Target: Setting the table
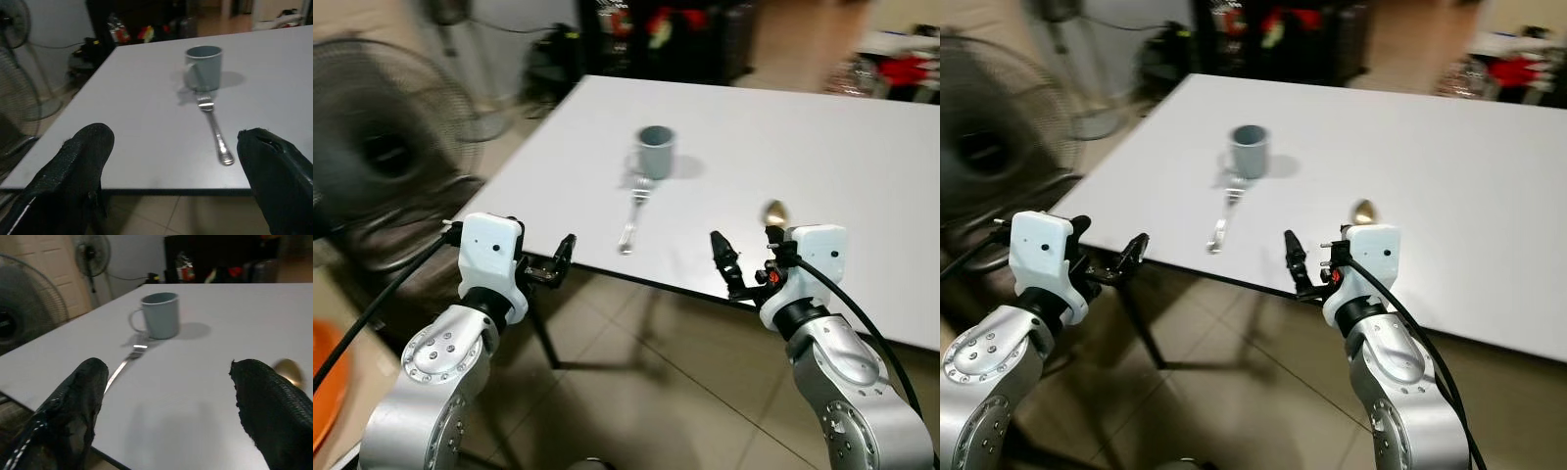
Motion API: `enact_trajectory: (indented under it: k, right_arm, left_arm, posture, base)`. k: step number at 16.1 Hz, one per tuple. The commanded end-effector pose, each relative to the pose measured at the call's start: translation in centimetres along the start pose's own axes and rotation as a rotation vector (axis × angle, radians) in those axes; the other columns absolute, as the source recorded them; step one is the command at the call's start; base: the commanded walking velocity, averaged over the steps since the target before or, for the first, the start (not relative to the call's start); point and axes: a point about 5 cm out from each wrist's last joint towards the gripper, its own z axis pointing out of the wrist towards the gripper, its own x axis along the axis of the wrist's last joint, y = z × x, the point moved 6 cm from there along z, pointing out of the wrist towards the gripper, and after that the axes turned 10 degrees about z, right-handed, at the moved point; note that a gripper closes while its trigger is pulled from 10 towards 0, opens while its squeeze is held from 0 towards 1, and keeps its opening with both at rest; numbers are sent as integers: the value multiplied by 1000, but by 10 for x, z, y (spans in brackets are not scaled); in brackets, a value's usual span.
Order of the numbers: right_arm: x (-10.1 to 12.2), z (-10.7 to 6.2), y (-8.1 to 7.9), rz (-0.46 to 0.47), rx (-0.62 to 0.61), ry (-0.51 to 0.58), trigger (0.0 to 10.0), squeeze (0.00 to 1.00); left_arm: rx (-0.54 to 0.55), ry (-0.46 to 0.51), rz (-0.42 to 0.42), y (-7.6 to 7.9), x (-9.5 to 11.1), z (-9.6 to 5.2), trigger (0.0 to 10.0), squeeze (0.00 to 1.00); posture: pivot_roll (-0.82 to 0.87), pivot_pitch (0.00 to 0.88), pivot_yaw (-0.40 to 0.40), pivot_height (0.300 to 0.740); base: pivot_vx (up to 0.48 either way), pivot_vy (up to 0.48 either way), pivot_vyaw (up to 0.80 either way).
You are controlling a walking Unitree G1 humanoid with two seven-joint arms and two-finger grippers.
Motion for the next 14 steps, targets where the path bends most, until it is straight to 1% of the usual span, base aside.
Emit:
enact_trajectory:
  k: [1,3,5,6,7,9,13,14]
  right_arm:
    - [2,2,0,-13,2,10,10000,1000]
    - [3,4,0,-47,9,11,10000,1000]
    - [4,5,-1,-55,16,8,10000,1000]
    - [5,6,-2,-53,21,10,10000,1000]
    - [4,6,-5,-27,31,6,10000,1000]
    - [-2,8,-8,20,48,-22,10000,1000]
    - [-8,11,-15,38,89,-54,10000,1000]
    - [-8,13,-16,39,99,-60,10000,1000]
  left_arm:
    - [11,-10,15,-1,-1,0,10000,0]
    - [15,-6,15,-1,-1,3,10000,0]
    - [18,3,4,0,1,6,10000,0]
    - [18,5,-6,1,1,6,10000,0]
    - [19,6,-18,2,1,6,10000,0]
    - [40,-6,-32,1,-4,3,10000,0]
    - [106,-30,-30,-10,-12,-7,10000,0]
    - [113,-20,-48,-12,-10,-9,10000,0]
  posture:
    - [-59,0,96,740]
    - [-67,0,96,740]
    - [-75,0,91,740]
    - [-77,0,88,740]
    - [-78,0,84,740]
    - [-70,0,75,740]
    - [-48,0,37,740]
    - [-46,0,27,740]
  base:
    - [0,0,800]
    - [0,0,800]
    - [0,0,800]
    - [0,0,800]
    - [0,0,800]
    - [0,0,800]
    - [0,0,800]
    - [0,0,800]
